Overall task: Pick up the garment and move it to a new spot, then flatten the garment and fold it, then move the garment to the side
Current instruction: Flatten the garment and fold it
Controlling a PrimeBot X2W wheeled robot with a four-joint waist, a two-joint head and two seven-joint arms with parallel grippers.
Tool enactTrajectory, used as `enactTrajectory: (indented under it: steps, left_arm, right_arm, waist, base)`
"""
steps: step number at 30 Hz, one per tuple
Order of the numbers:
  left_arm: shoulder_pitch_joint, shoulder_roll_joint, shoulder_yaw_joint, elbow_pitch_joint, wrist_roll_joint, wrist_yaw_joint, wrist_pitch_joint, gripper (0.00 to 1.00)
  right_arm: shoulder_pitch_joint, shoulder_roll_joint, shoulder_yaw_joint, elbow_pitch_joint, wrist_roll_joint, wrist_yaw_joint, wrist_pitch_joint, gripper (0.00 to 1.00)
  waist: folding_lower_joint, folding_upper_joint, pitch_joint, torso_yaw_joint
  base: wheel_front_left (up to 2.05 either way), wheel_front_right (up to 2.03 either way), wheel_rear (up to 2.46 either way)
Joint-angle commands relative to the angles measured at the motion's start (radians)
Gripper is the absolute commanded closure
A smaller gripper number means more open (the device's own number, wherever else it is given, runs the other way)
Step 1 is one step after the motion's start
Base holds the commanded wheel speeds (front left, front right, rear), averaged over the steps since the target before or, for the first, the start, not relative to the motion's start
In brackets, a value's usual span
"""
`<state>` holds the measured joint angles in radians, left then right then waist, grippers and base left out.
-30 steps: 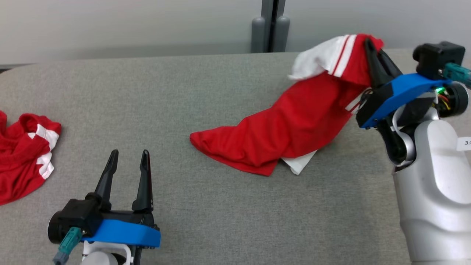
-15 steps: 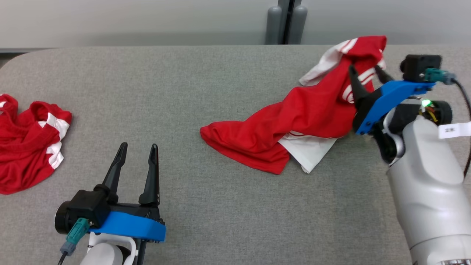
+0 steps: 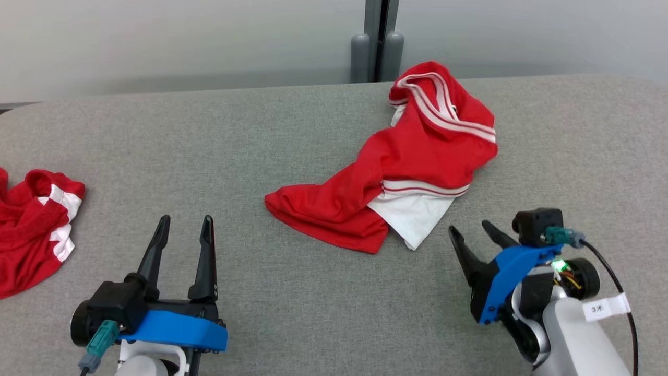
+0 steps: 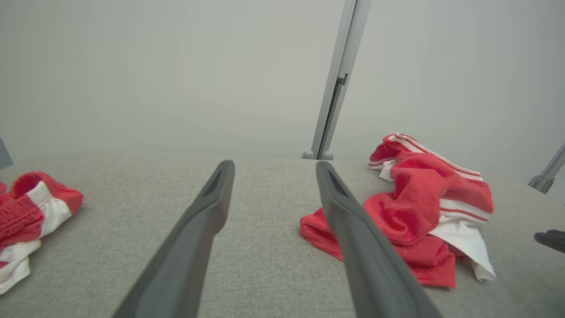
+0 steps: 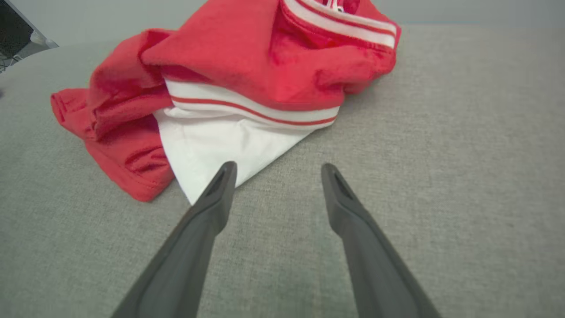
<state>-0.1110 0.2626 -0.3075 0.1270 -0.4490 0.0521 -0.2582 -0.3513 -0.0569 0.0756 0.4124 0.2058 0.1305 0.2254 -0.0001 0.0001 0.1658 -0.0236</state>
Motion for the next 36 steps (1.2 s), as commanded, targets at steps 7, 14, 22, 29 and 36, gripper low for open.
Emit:
enactTrajectory:
  steps: [7, 14, 22, 29, 36]
  left_arm:
    - [-0.038, 0.013, -0.006, -0.004, 0.010, -0.012, -0.004, 0.00]
    - [-0.059, 0.007, -0.017, 0.009, 0.012, -0.021, -0.004, 0.00]
    - [-0.067, -0.001, -0.028, 0.029, 0.010, -0.027, -0.006, 0.00]
    - [-0.045, -0.001, -0.017, 0.038, 0.002, -0.022, -0.007, 0.00]
    - [-0.019, 0.003, -0.008, 0.035, 0.000, -0.019, -0.007, 0.00]
  right_arm:
    - [0.007, 0.006, 0.013, 0.021, 0.093, 0.001, 0.020, 0.00]
    - [-0.112, 0.006, -0.010, 0.230, 0.145, 0.001, 0.005, 0.00]
    - [-0.254, 0.007, 0.044, 0.451, 0.151, 0.001, -0.078, 1.00]
    - [-0.299, 0.005, 0.072, 0.489, 0.156, 0.001, -0.179, 1.00]
    - [-0.285, 0.005, 0.088, 0.417, 0.139, 0.001, -0.268, 1.00]
  waist:
    - [0.0001, -0.0001, 0.043, 0.029]
    - [0.0001, -0.0001, 0.066, 0.062]
    - [0.0001, -0.0001, 0.067, 0.087]
    - [0.0001, -0.0001, 0.047, 0.070]
    - [0.0001, -0.0001, 0.006, 0.025]
  base:
    - [0.00, 0.00, 0.00]
    - [0.00, 0.00, 0.00]
    - [0.00, 0.00, 0.00]
    - [0.00, 0.00, 0.00]
    - [0.00, 0.00, 0.00]
